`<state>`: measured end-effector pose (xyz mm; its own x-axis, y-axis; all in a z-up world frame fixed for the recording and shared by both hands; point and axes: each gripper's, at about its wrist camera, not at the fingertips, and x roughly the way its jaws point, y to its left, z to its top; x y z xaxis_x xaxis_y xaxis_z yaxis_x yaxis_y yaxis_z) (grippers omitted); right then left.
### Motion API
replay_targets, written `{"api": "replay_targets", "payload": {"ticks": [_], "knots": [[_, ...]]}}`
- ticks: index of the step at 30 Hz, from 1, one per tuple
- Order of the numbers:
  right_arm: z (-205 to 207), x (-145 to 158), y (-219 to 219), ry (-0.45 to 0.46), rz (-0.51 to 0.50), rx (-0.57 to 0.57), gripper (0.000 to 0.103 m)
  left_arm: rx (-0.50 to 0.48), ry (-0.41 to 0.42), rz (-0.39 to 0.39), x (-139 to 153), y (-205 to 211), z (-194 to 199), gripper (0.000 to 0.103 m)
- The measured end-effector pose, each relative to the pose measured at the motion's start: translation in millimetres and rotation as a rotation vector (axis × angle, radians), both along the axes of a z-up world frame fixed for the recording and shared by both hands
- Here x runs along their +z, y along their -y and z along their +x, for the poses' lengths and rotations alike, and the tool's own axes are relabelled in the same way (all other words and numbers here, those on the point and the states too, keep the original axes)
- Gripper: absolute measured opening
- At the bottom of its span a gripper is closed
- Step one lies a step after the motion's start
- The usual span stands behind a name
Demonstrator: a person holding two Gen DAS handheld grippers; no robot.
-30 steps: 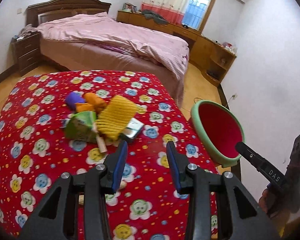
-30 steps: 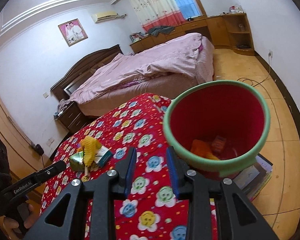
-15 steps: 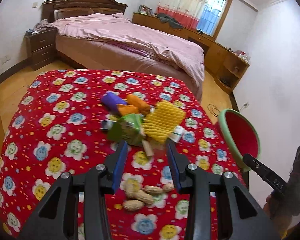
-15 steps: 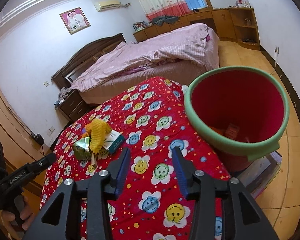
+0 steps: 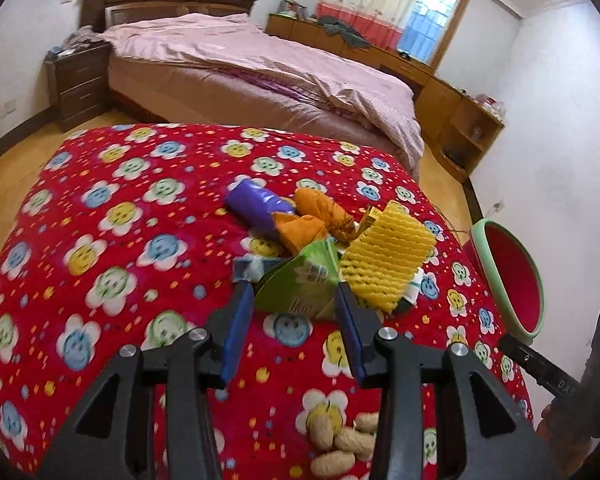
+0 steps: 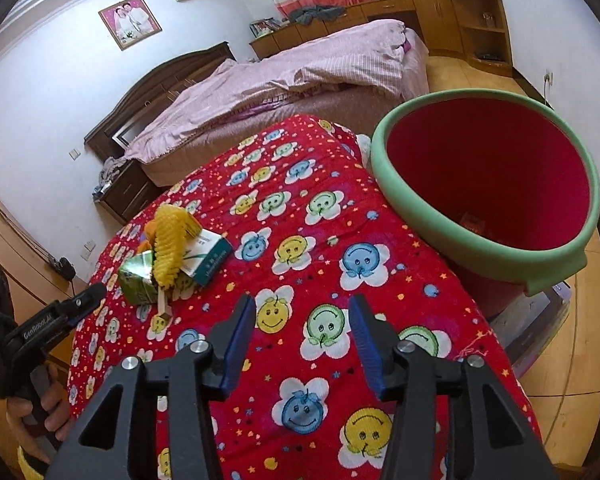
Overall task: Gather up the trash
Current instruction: 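Move both tools back to the bed and grasp the green juice carton with the left tool, then lift the green juice carton with the left tool toward the bucket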
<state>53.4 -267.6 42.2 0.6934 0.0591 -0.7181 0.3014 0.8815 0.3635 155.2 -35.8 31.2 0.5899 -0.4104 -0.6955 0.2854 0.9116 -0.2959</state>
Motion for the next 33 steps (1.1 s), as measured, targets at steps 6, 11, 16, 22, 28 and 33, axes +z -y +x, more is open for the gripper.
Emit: {"api": "replay_targets", "payload": {"ticks": [6, 11, 16, 22, 28, 33], "knots": [[4.6, -12.5, 2.8, -0.032, 0.005, -0.005, 0.052, -0.080, 0.004, 0.053, -9.6, 19.4, 21.6, 0.042], [6.0, -19.1, 2.1, -0.043, 0.000, 0.002, 0.052, -0.097, -0.018, 0.053, -17.6, 20.6, 28.0, 0.042], [7.7, -18.8, 0.5, -0.043, -0.013, 0.014, 0.053, -0.151, -0.039, 0.017, -16.5, 22.3, 21.1, 0.042], [5.8, -19.4, -0.7, -0.027, -0.024, 0.014, 0.053, -0.201, -0.035, 0.041, -15.7, 35.5, 9.3, 0.042], [4.6, -20.5, 0.8, -0.018, -0.012, 0.015, 0.053, -0.243, -0.047, -0.001, -16.2, 39.3, -1.5, 0.007], [1.8, -21.1, 0.8, -0.011, -0.015, 0.019, 0.053, -0.267, -0.045, -0.008, -14.7, 41.6, -16.1, 0.002]]}}
